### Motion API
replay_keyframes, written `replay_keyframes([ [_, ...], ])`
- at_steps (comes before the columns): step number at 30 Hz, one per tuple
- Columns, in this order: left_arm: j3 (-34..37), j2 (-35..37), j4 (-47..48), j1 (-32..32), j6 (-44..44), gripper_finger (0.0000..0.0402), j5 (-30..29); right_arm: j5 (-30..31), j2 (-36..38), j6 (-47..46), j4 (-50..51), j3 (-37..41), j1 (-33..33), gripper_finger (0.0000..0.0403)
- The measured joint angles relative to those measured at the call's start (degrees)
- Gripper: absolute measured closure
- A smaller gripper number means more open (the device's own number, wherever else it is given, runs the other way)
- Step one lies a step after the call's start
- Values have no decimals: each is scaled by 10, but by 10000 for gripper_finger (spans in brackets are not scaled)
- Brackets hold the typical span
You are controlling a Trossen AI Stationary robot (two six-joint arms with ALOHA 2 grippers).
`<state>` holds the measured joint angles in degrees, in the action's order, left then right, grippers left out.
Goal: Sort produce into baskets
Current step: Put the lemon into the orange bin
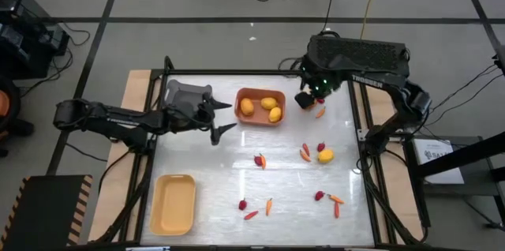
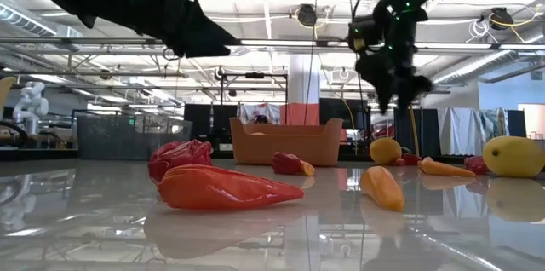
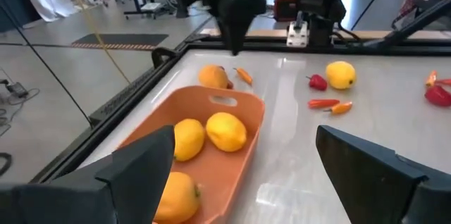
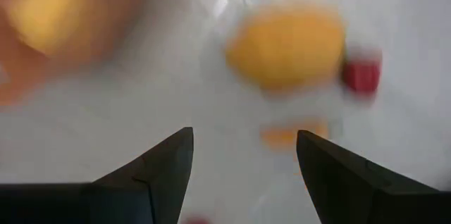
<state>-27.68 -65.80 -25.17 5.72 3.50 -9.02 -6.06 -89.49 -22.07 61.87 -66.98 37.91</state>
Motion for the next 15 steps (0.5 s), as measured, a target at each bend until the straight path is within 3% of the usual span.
replay_keyframes([
  [7,0,-6,-1,0,4,49,0,-2,10,-30,146,7,-90,161],
  [15,0,-6,1,7,3,49,0,3,61,-26,146,11,-265,161],
])
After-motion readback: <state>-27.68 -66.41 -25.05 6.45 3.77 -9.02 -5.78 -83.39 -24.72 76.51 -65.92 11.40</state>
